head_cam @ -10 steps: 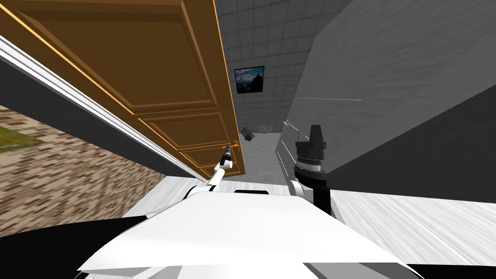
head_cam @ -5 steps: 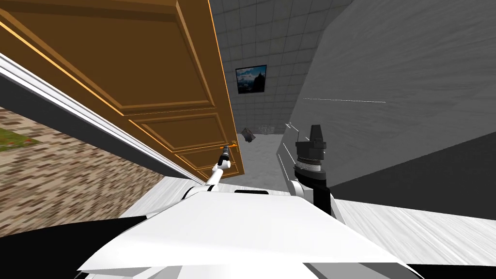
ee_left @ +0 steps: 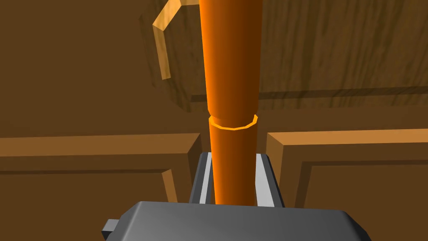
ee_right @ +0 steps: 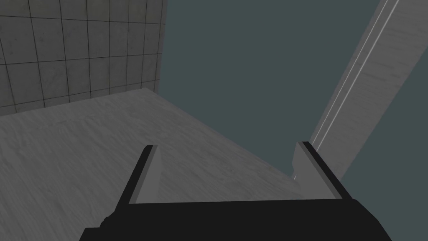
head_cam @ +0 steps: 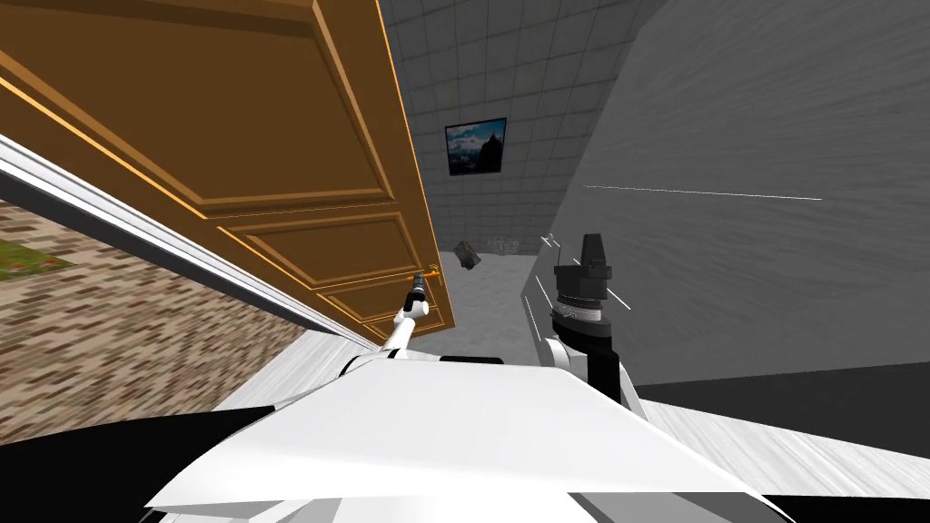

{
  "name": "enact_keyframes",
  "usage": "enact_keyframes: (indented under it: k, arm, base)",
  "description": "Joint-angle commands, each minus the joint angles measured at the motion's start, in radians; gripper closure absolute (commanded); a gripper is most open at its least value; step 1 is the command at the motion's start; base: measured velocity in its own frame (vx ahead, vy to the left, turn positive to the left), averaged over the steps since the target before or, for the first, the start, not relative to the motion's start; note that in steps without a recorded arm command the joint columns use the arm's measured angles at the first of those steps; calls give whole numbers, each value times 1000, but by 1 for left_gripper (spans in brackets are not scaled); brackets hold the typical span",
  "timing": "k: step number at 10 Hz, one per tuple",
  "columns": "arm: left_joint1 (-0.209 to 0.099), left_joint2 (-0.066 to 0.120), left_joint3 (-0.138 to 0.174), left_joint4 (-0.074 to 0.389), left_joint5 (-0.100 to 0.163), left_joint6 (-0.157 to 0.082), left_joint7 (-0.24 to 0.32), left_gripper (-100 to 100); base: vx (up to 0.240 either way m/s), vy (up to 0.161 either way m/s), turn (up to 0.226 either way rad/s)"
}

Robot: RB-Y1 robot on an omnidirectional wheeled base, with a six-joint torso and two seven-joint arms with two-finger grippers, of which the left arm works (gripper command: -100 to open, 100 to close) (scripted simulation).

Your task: Push the door open

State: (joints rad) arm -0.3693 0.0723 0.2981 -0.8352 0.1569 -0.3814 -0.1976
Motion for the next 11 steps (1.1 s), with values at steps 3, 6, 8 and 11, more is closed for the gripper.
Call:
enact_keyframes:
  k: [3, 6, 8, 11]
  arm:
    - [-21, 20, 43, 37, 14, -27, -9, 100]
    - [-19, 14, 74, 35, 25, -26, -19, 100]
    - [-18, 8, 92, 33, 31, -25, -25, 100]
    - [-5, 21, 123, 29, 54, -28, -43, 100]
  base:
    - [162, -78, 51]
    - [174, -98, 80]
    - [172, -98, 83]
    - [104, -37, 26]
